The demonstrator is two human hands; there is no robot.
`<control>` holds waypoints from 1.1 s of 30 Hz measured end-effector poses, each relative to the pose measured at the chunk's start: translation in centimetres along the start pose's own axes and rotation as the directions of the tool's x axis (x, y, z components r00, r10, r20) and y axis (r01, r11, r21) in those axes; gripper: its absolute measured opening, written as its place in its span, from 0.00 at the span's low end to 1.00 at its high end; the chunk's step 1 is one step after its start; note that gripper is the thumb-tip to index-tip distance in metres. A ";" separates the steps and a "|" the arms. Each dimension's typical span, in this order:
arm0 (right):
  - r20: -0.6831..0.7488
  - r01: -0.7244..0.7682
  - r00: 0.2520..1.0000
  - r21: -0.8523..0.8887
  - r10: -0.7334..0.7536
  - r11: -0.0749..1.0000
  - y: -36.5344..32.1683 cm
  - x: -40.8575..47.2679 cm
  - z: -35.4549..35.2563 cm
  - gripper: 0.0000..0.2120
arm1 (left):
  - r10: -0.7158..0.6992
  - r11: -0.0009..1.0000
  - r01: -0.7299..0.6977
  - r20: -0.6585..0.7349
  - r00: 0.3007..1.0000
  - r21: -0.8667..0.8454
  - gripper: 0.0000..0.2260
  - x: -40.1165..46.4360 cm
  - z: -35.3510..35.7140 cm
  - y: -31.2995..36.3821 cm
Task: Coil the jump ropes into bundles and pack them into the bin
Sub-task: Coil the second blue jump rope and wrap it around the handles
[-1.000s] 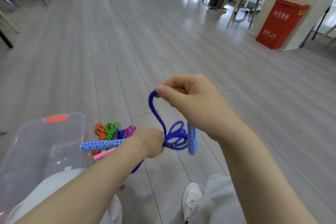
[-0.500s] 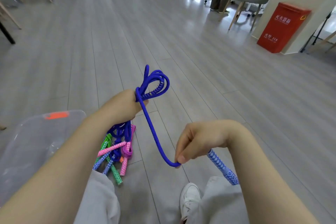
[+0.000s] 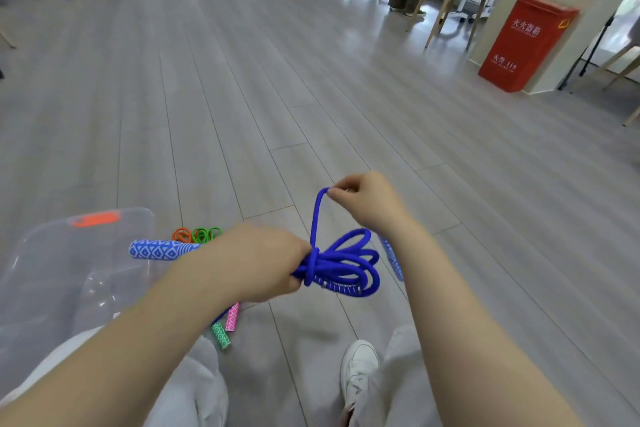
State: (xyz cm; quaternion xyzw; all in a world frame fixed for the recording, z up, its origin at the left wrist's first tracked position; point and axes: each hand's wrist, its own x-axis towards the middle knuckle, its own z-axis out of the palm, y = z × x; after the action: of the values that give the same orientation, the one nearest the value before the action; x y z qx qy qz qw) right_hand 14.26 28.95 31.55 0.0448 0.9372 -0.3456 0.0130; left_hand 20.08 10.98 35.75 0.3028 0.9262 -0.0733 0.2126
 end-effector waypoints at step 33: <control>0.478 0.077 0.870 0.117 -0.124 0.990 0.1 -2.9 0.6 0.06 | -0.020 0.952 -0.029 -0.158 0.987 -0.303 0.11 1.2 -0.1 -4.1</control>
State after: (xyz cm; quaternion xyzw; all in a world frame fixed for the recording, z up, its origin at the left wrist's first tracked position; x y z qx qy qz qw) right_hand 17.13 28.42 31.23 -0.0912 0.8878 -0.3900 0.2267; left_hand 16.75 8.35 35.40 0.2732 0.9397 0.0953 0.1822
